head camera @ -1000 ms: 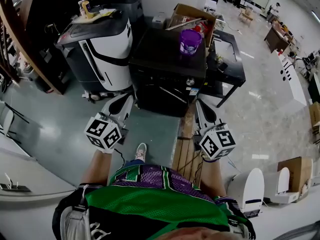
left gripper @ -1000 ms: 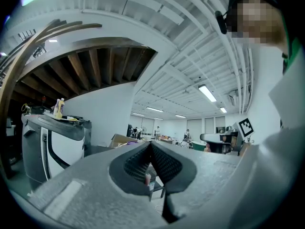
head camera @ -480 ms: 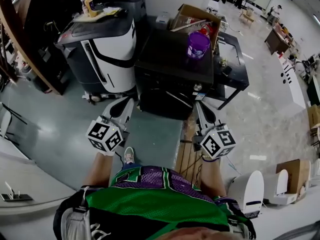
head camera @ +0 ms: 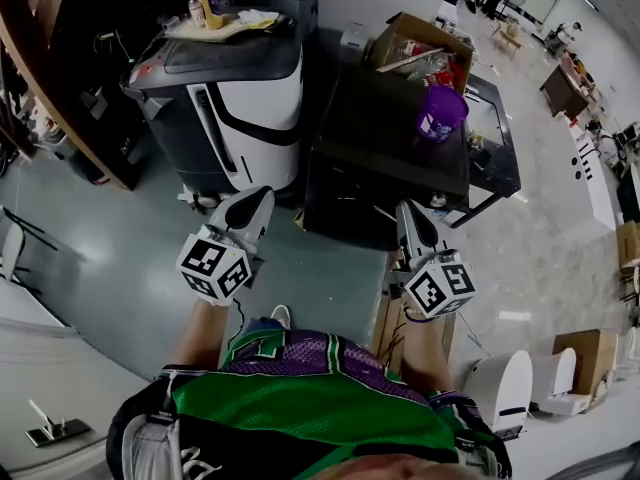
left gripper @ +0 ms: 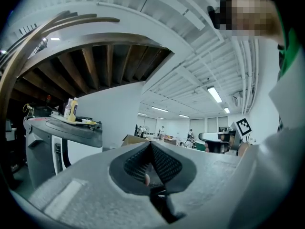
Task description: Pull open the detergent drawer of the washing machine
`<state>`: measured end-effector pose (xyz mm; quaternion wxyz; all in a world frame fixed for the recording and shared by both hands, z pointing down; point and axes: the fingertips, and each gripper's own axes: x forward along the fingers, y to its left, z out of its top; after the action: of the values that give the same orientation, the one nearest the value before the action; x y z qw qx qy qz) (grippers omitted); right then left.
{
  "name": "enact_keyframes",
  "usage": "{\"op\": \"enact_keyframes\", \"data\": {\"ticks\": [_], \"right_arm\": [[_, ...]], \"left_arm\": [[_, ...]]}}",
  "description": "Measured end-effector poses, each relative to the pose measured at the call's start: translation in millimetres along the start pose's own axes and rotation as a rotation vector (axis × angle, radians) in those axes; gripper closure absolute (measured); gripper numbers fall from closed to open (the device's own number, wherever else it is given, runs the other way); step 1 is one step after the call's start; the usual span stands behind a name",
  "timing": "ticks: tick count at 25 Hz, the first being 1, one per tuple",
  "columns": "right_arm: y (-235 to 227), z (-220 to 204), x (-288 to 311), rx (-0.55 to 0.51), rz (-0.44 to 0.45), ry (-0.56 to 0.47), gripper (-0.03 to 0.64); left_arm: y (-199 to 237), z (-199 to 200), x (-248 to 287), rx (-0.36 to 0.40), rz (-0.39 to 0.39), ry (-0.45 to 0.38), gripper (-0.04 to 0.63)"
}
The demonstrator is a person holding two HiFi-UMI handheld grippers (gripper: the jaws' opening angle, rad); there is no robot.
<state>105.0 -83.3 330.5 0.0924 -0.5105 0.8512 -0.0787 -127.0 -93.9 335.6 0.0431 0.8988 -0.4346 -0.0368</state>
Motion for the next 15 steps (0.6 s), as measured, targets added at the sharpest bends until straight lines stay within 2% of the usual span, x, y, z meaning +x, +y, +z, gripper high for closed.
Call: {"op": "enact_keyframes", "data": {"ticks": [8,15], "right_arm": [[31,-6,68,-0.008,-0.051,-0.002,0.615],[38,-11,96,-0.029,-0.061,0.014,0.615]], "left_arm": [[73,8,7,-0.007,-0.064,0.0,0.58],[103,-1,24,-0.05,-0.087,0.004,0.58]]}}
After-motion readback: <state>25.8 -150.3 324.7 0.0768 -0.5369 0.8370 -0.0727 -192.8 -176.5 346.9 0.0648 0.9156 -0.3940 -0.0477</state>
